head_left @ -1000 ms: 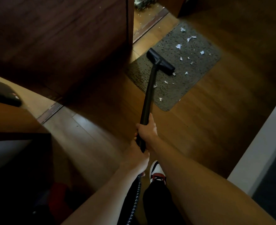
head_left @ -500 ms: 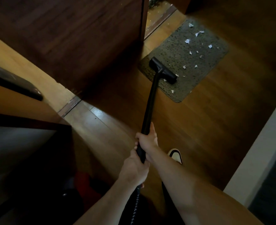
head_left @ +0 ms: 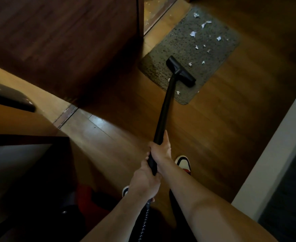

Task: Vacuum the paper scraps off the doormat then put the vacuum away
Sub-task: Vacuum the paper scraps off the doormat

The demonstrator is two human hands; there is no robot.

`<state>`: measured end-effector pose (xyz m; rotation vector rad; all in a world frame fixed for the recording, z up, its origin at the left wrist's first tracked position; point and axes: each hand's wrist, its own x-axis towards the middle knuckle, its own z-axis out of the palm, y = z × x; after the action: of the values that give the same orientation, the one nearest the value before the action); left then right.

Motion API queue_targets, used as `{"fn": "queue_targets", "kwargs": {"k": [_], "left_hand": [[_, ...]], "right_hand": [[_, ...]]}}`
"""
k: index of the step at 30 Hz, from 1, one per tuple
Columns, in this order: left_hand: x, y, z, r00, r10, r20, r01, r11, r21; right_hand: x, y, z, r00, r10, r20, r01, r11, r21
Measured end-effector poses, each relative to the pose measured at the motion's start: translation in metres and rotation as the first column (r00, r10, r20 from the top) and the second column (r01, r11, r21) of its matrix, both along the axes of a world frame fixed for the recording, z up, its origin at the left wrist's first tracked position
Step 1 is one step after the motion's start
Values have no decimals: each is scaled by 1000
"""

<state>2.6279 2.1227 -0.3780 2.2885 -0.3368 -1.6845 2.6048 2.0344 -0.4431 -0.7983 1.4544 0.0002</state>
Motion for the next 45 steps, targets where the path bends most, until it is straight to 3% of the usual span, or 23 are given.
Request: {"fn": "queue_targets", "kwargs": {"k": [8, 16, 24, 32, 37, 45], "left_hand": [[-29, -80, -17, 998, 52, -48, -51, 999, 6], [-40, -147, -32, 988, 155, -18, -156, 976, -149], [-40, -167, -51, 972, 214, -94, -224, 968, -111], [-34, -115, -35, 978, 160, -131, -177, 976, -128], [-19, -49, -37, 987, 142, -74, -141, 990, 13], [0, 43, -12, 992, 126, 0, -126, 992, 14]], "right_hand": [[-32, -86, -10, 998, 68, 12, -67, 996, -57], [-38, -157, -22, 996, 84, -10, -84, 994, -72], [-36, -182, -33, 992, 115, -43, -118, 990, -80], [-35, -122, -26, 990, 119, -73, -123, 991, -46], [-22, -59, -19, 989, 121, -80, -125, 991, -42], [0, 37, 3, 998, 53, -21, -53, 999, 11]]}}
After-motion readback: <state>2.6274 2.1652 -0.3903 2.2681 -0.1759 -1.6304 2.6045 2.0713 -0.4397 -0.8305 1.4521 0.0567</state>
